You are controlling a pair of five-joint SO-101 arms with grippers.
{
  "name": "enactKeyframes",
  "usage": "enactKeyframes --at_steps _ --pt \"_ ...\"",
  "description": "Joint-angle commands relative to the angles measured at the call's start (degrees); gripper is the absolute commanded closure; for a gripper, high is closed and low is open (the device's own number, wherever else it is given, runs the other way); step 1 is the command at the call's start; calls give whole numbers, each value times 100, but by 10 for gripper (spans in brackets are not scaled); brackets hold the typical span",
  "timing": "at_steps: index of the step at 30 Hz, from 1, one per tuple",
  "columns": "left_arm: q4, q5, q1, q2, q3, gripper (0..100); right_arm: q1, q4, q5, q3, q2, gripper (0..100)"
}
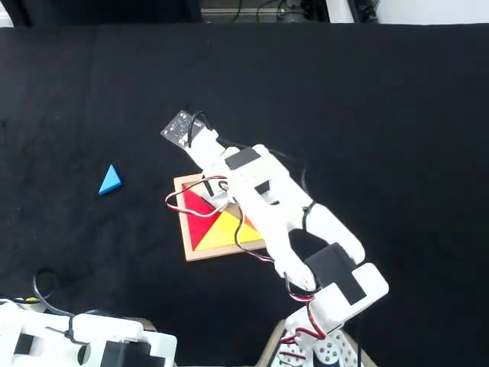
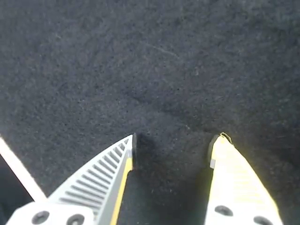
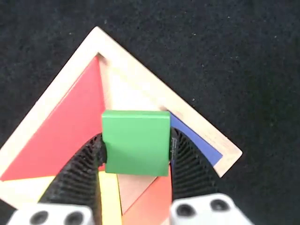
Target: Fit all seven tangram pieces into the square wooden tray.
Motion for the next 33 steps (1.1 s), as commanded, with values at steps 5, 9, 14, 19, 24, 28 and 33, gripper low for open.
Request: enactKeyframes --at_steps 5,9,14,19,24,28,33 --pt "-105 -18 57 18 40 733 -26 -97 62 -66 22 952" --pt "-105 -18 57 18 40 733 -26 -53 97 -92 40 785" --pt "-105 -18 57 18 40 733 -18 -44 97 -92 40 730" --pt "-105 -18 57 18 40 733 -18 -35 97 -92 40 787" --pt "-105 -18 57 18 40 733 -18 -35 88 -92 40 807" --pt "-105 -18 57 18 40 733 -70 -35 62 -374 40 864" --pt "-105 -18 57 18 40 733 -316 -88 62 -690 136 972"
